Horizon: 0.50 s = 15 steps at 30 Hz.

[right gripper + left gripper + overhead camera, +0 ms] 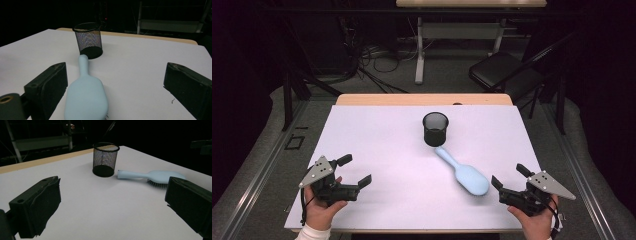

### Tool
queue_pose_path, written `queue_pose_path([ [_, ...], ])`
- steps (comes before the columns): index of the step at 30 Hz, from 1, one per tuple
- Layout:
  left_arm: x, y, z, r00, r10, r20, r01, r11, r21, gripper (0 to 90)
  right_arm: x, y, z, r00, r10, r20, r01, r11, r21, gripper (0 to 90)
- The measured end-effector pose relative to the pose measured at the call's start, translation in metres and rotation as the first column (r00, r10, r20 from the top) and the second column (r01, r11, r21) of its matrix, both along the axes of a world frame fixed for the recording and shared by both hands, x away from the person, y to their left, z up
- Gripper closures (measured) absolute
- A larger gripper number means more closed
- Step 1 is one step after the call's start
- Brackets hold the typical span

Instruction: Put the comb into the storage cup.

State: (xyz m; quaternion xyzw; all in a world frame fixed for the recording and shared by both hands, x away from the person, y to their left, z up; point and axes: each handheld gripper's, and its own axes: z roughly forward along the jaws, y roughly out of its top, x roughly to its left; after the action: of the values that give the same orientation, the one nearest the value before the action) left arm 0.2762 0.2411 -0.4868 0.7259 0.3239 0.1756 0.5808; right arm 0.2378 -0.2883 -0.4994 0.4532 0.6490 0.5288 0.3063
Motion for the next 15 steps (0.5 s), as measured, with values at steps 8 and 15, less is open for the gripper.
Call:
queue_pose_path([
  [8, 0.002, 0.001, -0.003, 0.9998, 0.003, -0.021, -0.004, 0.9998, -0.019, 0.4, 0.006, 0.005, -0.005, 0.9981, -0.009, -0.062, 0.006, 0.9988, -0.049, 10.9],
  [15, 0.002, 0.001, -0.008, 0.9995, 0.001, -0.032, -0.001, 0.9998, -0.022, 0.4, 0.008, 0.012, -0.005, 0.9980, 0.018, -0.061, -0.021, 0.9979, -0.061, 17.4],
])
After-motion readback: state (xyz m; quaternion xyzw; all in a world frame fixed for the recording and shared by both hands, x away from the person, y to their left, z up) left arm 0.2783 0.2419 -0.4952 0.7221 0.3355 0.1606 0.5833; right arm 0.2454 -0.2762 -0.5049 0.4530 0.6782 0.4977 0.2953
